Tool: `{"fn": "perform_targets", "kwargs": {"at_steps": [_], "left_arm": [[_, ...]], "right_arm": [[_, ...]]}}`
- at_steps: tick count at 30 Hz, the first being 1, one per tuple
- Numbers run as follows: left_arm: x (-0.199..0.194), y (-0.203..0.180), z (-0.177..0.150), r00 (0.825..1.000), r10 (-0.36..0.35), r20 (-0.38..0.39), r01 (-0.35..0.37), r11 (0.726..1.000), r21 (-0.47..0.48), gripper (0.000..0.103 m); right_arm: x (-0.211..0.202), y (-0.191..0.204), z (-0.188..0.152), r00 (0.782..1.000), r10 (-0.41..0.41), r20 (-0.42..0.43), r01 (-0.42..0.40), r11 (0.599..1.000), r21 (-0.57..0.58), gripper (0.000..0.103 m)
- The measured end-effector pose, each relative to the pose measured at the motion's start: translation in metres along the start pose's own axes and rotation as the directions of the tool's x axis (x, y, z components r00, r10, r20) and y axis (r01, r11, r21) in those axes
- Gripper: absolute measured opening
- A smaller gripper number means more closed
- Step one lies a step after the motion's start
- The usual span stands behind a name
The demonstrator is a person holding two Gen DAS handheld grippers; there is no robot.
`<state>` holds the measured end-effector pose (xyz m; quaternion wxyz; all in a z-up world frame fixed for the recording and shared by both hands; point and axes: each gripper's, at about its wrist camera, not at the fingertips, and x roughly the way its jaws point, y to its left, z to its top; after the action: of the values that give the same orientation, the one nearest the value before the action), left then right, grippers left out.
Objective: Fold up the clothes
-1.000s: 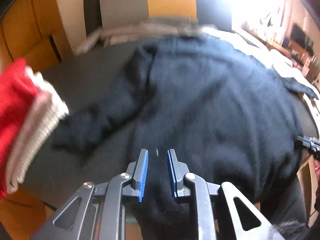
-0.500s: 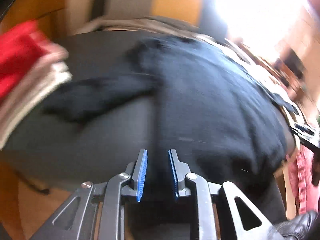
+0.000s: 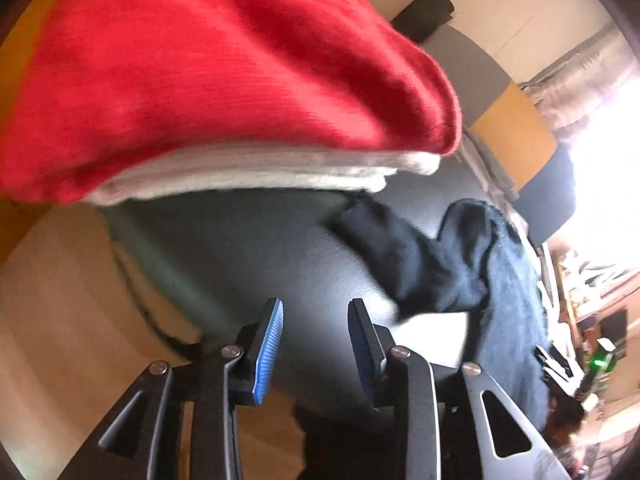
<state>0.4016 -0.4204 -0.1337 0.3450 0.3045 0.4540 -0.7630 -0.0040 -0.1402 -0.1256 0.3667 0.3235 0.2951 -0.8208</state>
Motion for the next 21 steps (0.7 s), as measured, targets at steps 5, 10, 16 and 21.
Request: {"fn": "perform_targets", "kwargs": {"at_steps": [5, 10, 16, 21], "left_arm": [[0.038, -0.026, 0.017, 0.994, -0.084, -0.072, 0.076, 0.992, -0.099, 0.034], [0.067, -0.063, 0.033, 0.997, 0.011, -0.080, -0.016, 0.997, -0.070, 0.034], [0.099, -0.109, 0.029, 0.958, 0.277, -0.076, -0.274, 0.960, 0.055, 0.038], [0.123, -0.145, 0.023, 0.893, 0.446, -0.063, -0.433, 0.888, 0.151, 0.047]], "right_arm": [[0.029, -0.001, 0.012, 0.998, -0.057, 0.001, 0.057, 0.998, 0.006, 0.075], [0.042, -0.028, 0.002, 1.000, -0.003, -0.018, 0.006, 0.990, 0.138, 0.098], [0.048, -0.037, -0.001, 0.998, 0.054, -0.022, -0.049, 0.981, 0.186, 0.102], [0.051, -0.038, -0.002, 0.996, 0.085, -0.018, -0.080, 0.978, 0.191, 0.103]]}}
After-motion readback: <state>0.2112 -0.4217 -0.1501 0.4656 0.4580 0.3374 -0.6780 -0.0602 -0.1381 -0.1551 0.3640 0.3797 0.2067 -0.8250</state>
